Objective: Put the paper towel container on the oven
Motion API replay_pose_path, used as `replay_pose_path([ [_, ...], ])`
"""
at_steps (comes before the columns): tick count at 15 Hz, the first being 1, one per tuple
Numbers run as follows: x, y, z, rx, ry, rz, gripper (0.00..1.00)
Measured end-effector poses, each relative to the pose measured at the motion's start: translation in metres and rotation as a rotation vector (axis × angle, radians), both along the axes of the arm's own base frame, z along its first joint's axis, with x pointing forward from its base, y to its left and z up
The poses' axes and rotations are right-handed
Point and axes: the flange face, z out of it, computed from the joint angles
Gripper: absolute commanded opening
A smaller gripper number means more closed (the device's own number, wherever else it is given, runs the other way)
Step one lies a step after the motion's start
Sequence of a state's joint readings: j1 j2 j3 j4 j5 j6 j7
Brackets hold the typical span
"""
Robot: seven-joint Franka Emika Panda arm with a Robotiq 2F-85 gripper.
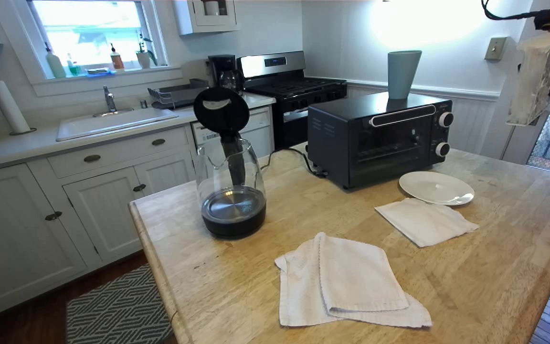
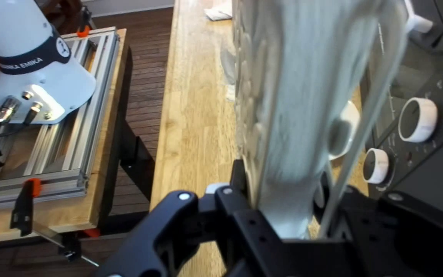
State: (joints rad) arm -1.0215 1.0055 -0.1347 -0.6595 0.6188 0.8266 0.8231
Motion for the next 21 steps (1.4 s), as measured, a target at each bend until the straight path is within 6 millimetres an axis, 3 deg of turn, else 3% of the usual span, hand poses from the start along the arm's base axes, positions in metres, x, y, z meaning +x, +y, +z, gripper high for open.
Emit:
replay_pose_path([
  [6,0.023,0.052,0.038,0.023,-0.026,0.138,0.16],
  [12,0.046,0.118,0.064,0.074,-0.060,0.235,0.16],
  [17,0.071,0.184,0.089,0.060,-0.128,0.267,0.16],
  [21,0.082,0.248,0.129,0.046,-0.205,0.298,0.16],
])
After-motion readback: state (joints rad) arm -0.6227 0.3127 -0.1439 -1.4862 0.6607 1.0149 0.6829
